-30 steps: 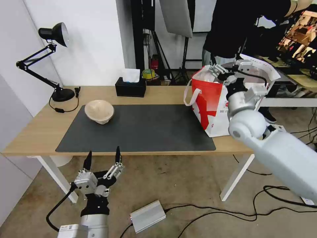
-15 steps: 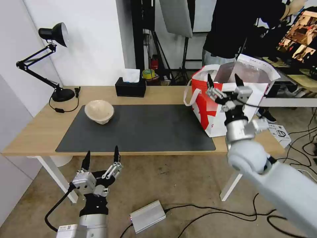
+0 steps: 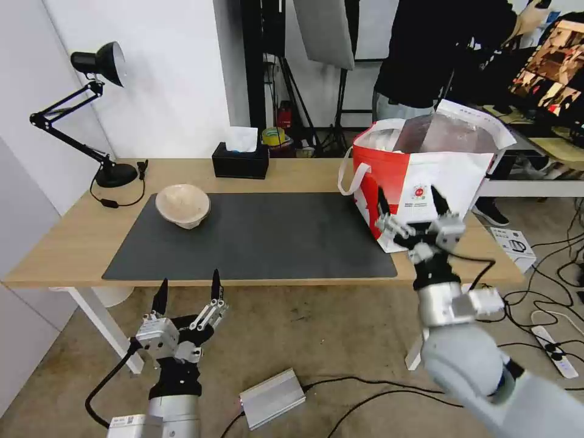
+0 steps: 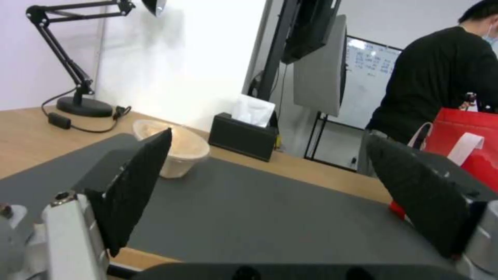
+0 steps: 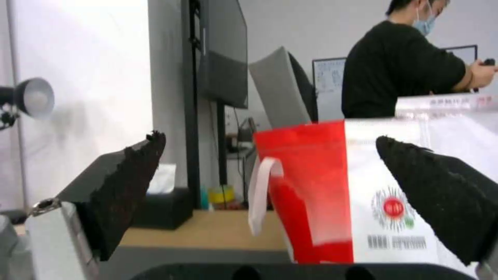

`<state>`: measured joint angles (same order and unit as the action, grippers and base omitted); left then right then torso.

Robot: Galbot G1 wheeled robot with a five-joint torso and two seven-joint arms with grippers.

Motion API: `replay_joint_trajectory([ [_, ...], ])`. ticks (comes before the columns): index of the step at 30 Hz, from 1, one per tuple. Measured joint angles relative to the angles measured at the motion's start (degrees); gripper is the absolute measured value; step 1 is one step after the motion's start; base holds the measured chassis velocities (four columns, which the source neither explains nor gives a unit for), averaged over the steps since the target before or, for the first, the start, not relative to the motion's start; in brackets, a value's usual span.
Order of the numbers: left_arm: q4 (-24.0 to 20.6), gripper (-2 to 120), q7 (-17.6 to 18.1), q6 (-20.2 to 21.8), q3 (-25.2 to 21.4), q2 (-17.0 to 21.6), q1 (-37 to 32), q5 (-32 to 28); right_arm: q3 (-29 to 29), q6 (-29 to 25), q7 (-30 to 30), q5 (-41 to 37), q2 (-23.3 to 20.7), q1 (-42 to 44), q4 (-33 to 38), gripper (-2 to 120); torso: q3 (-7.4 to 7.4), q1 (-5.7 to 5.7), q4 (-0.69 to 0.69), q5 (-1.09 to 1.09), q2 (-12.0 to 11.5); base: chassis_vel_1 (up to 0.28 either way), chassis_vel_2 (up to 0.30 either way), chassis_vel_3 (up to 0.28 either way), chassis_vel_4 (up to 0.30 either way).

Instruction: Pick up the trash from the table and place it into the takeout bag.

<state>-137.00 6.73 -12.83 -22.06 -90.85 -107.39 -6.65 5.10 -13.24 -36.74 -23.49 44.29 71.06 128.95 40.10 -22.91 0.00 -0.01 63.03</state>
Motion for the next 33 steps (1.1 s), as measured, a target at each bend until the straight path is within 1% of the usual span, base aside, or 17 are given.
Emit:
replay_joint_trajectory([
  [9,0.0,100,0.0,-0.1,0.0,0.0,0.1,0.0,0.2,-0.4,-0.4,5.0,1.8,7.2,1.2,100,0.00,0.00,0.01,0.00,0.0,0.000,0.000,0.000,0.000],
  [19,0.0,100,0.0,-0.1,-0.1,0.1,0.2,-0.1,-1.3,-1.6,-1.2,10.9,4.9,14.1,0.3,100,0.00,0.00,0.00,0.00,0.0,0.000,0.000,0.000,0.000],
  [33,-0.2,100,0.0,-0.1,-0.1,0.1,0.1,0.0,-2.6,-0.5,-1.4,12.3,6.3,19.2,-0.5,100,0.00,-0.01,0.00,0.00,0.0,0.000,0.000,0.000,0.000],
])
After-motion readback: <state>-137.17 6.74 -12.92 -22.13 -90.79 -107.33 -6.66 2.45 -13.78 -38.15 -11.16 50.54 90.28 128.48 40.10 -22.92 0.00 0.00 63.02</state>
